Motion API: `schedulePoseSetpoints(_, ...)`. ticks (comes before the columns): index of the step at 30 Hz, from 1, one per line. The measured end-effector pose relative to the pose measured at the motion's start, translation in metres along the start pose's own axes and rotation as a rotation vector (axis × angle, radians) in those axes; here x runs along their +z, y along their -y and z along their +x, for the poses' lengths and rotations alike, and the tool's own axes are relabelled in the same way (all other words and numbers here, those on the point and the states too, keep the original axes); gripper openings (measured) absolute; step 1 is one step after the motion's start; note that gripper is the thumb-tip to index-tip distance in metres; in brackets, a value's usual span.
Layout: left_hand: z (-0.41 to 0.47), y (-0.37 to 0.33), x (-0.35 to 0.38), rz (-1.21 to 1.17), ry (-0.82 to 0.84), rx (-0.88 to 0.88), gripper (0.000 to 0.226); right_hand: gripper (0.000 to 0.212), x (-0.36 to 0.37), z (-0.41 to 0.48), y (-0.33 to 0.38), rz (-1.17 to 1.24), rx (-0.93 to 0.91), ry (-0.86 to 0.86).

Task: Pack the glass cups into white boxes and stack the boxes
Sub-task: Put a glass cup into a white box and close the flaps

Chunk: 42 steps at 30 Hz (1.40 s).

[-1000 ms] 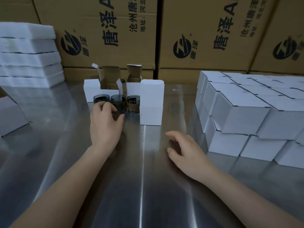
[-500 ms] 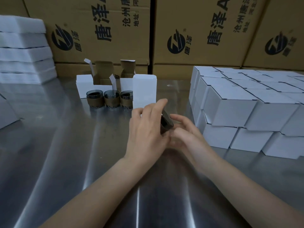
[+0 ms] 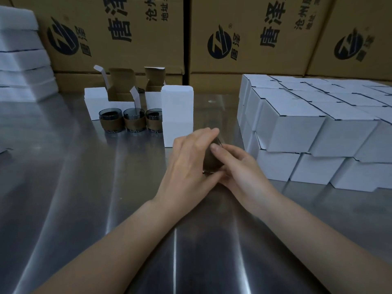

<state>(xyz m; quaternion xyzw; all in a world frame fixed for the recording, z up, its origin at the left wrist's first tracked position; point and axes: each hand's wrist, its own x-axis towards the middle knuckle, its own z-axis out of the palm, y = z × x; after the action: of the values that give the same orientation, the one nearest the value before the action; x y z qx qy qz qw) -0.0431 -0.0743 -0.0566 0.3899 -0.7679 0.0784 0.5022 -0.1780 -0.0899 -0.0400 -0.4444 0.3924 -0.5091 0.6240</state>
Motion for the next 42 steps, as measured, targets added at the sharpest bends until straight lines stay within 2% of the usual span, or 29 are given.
schedulePoseSetpoints(3,0.004,0.005,-0.005,0.036,0.002,-0.052,0.066,0.044,-0.002,0.002,0.001,0.015,-0.023,-0.032)
schedulePoseSetpoints(7,0.021,0.022,-0.008,0.117,-0.049,-0.339,0.064,0.048,-0.006,0.007,0.002,0.026,-0.023,-0.092)
schedulePoseSetpoints(10,0.039,0.042,-0.005,0.191,-0.056,-0.543,0.075,0.046,-0.009,0.009,0.003,0.056,-0.009,-0.086)
schedulePoseSetpoints(18,0.088,0.066,0.012,0.024,-0.120,-0.887,0.118,0.037,-0.019,0.015,0.000,0.055,-0.002,0.005)
schedulePoseSetpoints(21,0.096,0.069,0.020,0.051,-0.116,-0.929,0.118,0.049,-0.019,0.015,-0.001,0.062,-0.007,0.025)
schedulePoseSetpoints(25,0.094,0.069,0.022,0.010,-0.141,-0.954,0.095,0.054,-0.020,0.016,0.000,0.112,-0.006,0.032)
schedulePoseSetpoints(28,0.089,0.068,0.016,-0.098,-0.181,-0.915,0.087,0.046,-0.020,0.015,0.002,0.165,0.010,0.033)
schedulePoseSetpoints(32,0.077,0.065,0.004,-0.251,-0.176,-0.883,0.090,0.042,-0.019,0.014,0.005,0.332,0.023,0.043)
schedulePoseSetpoints(36,0.064,0.063,-0.014,-0.395,-0.125,-0.867,0.092,0.017,-0.018,0.014,0.006,0.464,0.004,0.068)
schedulePoseSetpoints(39,0.057,0.058,-0.025,-0.505,-0.075,-0.856,0.085,0.023,-0.018,0.012,0.009,0.517,-0.014,0.113)
schedulePoseSetpoints(42,0.050,0.047,-0.033,-0.715,-0.059,-0.876,0.086,0.015,-0.016,0.010,0.012,0.485,-0.034,0.138)
